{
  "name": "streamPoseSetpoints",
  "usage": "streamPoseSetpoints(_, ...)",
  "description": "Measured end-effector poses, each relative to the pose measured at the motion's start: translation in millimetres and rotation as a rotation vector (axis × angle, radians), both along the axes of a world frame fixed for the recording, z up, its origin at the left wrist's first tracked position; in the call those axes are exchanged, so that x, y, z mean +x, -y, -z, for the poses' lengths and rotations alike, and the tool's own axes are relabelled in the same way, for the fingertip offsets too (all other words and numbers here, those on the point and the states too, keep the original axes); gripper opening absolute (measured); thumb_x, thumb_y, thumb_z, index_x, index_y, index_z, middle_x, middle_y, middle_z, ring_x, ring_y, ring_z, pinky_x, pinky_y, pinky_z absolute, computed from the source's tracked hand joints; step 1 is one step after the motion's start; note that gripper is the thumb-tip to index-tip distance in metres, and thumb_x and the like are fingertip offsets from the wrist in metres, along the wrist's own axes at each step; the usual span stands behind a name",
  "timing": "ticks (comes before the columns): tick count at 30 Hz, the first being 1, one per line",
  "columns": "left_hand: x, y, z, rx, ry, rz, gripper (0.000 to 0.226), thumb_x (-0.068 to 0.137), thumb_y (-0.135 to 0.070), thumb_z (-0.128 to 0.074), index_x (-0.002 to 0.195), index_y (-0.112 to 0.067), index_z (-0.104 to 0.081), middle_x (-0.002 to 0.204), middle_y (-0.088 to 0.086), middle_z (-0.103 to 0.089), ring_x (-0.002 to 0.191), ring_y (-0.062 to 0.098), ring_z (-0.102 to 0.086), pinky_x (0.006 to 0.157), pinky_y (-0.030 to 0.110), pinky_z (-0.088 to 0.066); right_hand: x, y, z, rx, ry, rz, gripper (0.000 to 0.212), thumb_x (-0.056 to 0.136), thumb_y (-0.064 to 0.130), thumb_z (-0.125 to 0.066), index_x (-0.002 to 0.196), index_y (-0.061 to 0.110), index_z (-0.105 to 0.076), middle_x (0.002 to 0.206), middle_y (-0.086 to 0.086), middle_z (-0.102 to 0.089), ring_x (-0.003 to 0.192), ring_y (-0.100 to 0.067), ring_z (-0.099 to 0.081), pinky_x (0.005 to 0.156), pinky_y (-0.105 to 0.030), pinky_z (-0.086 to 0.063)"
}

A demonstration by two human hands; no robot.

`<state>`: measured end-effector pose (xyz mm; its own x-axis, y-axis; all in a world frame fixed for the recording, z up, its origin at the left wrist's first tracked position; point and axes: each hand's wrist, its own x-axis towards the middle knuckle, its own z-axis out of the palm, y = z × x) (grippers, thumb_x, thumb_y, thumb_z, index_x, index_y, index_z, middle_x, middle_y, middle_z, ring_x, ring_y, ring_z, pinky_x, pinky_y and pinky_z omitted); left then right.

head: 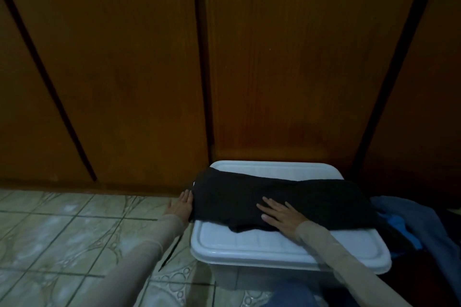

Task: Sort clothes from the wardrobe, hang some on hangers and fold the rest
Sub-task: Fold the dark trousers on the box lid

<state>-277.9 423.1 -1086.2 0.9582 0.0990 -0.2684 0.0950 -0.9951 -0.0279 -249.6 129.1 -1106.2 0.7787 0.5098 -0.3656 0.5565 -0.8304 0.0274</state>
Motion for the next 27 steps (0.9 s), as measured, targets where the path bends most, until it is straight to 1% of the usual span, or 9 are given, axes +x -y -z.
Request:
streamPoseSetpoints(2, 4.5, 15.2, -7.7, -0.053, 0.018, -0.037, 0.071, 0.097, -0.010, -0.039, 0.148, -0.006, 0.009, 0.158, 0.010, 0.008, 0.146, 0.023, 0.003, 0.118, 0.043, -0.009, -2.9, 12.2, -3.9, 0.012, 0.022, 0.112, 0.064, 0.099, 0.022, -0.042, 0.149, 0.034, -0.004, 0.156, 0.005, 0.017, 0.145, -0.016, 0.011, 0.117, -0.043, 0.000)
streamPoseSetpoints(6, 10.0, 58.9, -15.2, -0.159, 0.123, -0.018, 0.068, 0.097, -0.012, -0.038, 0.150, -0.010, 0.005, 0.158, 0.009, 0.005, 0.146, 0.024, 0.003, 0.118, 0.044, -0.003, -5.5, 35.1, -7.9, 0.158, 0.093, 0.496, 0.053, 0.100, 0.040, -0.030, 0.149, 0.034, -0.010, 0.158, 0.004, 0.002, 0.146, -0.015, -0.002, 0.118, -0.043, -0.004)
streamPoseSetpoints(10, 17.5, 113.1, -5.0, -0.253, 0.098, 0.169, 0.055, 0.102, -0.028, -0.026, 0.151, -0.019, -0.001, 0.159, 0.004, 0.004, 0.146, 0.020, 0.002, 0.118, 0.047, 0.001, -8.3, 74.3, -5.4, 0.149, 0.223, 0.715, 0.052, 0.098, 0.041, -0.035, 0.148, 0.031, -0.019, 0.158, 0.003, -0.006, 0.145, -0.018, -0.008, 0.116, -0.051, -0.004)
streamPoseSetpoints(13, 22.0, 156.5, 4.3, -0.257, 0.023, 0.369, 0.053, 0.102, -0.031, -0.025, 0.151, -0.022, -0.004, 0.158, 0.004, 0.006, 0.146, 0.020, 0.004, 0.117, 0.047, 0.000, -15.7, 108.6, -10.2, 0.176, 0.276, 0.794, 0.052, 0.098, 0.038, -0.037, 0.147, 0.028, -0.023, 0.157, 0.003, -0.007, 0.145, -0.017, -0.008, 0.114, -0.055, -0.004)
streamPoseSetpoints(16, 20.8, 198.6, 8.2, -0.284, 0.016, 0.569, 0.049, 0.102, -0.031, -0.030, 0.149, -0.026, -0.017, 0.158, 0.002, 0.000, 0.146, 0.020, -0.002, 0.117, 0.043, -0.003, -24.9, 133.9, -17.0, 0.294, 0.336, 0.889, 0.051, 0.094, 0.036, -0.048, 0.141, 0.023, -0.033, 0.151, -0.006, -0.022, 0.139, -0.023, -0.022, 0.112, -0.050, -0.020)
streamPoseSetpoints(18, 19.1, 223.3, 7.3, -0.331, 0.045, 0.647, 0.047, 0.101, -0.032, -0.034, 0.147, -0.026, -0.026, 0.157, 0.001, -0.012, 0.143, 0.021, -0.013, 0.116, 0.039, -0.012, -26.0, 147.0, -14.8, 0.409, 0.387, 1.048, 0.050, 0.090, 0.036, -0.056, 0.134, 0.018, -0.040, 0.139, -0.010, -0.035, 0.130, -0.027, -0.034, 0.104, -0.047, -0.034)
streamPoseSetpoints(21, 16.4, 255.6, 2.2, -0.351, 0.072, 0.732, 0.047, 0.099, -0.033, -0.041, 0.144, -0.024, -0.034, 0.146, 0.003, -0.028, 0.133, 0.021, -0.027, 0.111, 0.038, -0.026, -24.7, 166.0, -8.4, 0.627, 0.288, 1.349, 0.072, 0.082, 0.055, -0.059, 0.135, 0.010, -0.038, 0.132, -0.014, -0.048, 0.119, -0.031, -0.048, 0.094, -0.041, -0.044)
streamPoseSetpoints(24, 18.0, 277.6, 1.9, -0.374, 0.108, 0.755, 0.042, 0.098, -0.028, -0.042, 0.141, -0.026, -0.040, 0.138, 0.003, -0.038, 0.124, 0.019, -0.037, 0.105, 0.034, -0.033, -23.9, 176.7, 1.7, 0.637, 0.075, 1.505, 0.096, 0.073, 0.079, -0.047, 0.143, 0.015, -0.031, 0.142, -0.012, -0.042, 0.126, -0.031, -0.043, 0.101, -0.040, -0.036)
streamPoseSetpoints(27, 21.7, 282.0, 5.0, -0.425, 0.109, 0.742, 0.039, 0.098, -0.029, -0.043, 0.137, -0.028, -0.045, 0.133, 0.000, -0.040, 0.119, 0.016, -0.041, 0.102, 0.031, -0.036, -12.4, 183.1, 16.1, 0.779, -0.040, 1.540, 0.107, 0.063, 0.087, -0.045, 0.145, 0.021, -0.030, 0.146, -0.011, -0.037, 0.130, -0.034, -0.038, 0.109, -0.047, -0.027)
